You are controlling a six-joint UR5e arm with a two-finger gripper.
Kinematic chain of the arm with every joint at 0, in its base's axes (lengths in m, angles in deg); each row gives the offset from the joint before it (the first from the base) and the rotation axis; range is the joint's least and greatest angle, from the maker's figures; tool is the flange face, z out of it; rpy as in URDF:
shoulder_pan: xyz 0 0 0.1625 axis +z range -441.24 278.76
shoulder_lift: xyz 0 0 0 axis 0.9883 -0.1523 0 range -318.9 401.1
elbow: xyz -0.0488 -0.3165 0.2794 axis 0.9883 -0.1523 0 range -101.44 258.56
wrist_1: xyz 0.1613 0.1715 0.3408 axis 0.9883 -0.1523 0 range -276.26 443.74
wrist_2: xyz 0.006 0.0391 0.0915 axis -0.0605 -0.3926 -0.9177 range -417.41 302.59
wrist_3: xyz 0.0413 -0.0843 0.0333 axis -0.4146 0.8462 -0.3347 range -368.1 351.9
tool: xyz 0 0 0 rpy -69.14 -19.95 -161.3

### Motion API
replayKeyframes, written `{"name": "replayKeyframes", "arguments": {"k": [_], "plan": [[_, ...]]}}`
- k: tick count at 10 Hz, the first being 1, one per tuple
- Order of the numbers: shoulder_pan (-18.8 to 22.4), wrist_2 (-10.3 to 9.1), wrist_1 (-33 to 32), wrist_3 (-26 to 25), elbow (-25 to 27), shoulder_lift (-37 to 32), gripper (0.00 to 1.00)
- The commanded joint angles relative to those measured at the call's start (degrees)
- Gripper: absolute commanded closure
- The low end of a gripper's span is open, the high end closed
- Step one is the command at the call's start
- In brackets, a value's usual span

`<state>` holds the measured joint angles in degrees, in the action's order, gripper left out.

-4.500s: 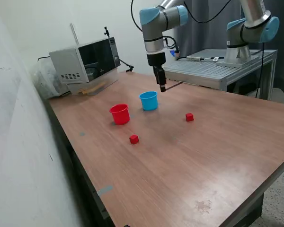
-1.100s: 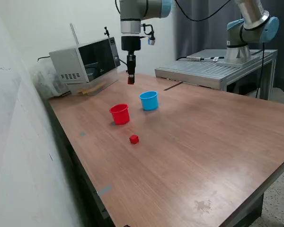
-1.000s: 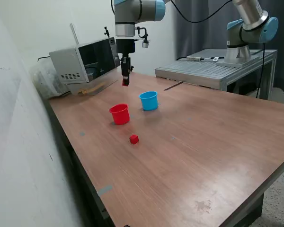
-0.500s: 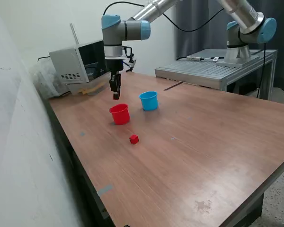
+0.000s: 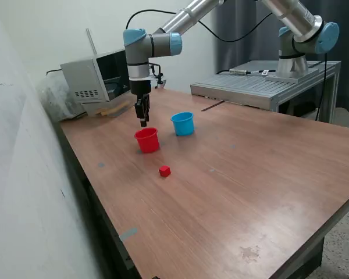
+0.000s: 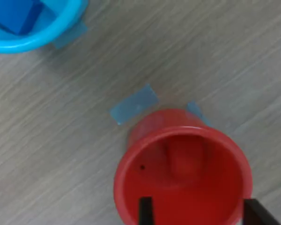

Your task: Place red objects in the red bin, and blue objects in the blue bin.

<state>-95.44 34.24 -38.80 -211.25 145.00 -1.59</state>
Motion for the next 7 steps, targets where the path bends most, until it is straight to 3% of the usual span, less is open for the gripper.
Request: {"name": "replayKeyframes", "arguments": {"k": [1, 3, 4, 6, 7], "plan": [[0.05, -0.33, 0.37, 1.44, -0.43, -0.11, 0.0], [0.84, -0.5, 1.68, 1.62, -2.35, -0.12, 0.0], [0.93, -1.37, 5.95, 4.32, -4.98, -0.46, 0.0], [3.82, -5.14, 6.44, 8.28, -6.32, -0.99, 0.0], [4.88, -5.34, 6.44, 9.69, -6.32, -1.08, 0.0]]}}
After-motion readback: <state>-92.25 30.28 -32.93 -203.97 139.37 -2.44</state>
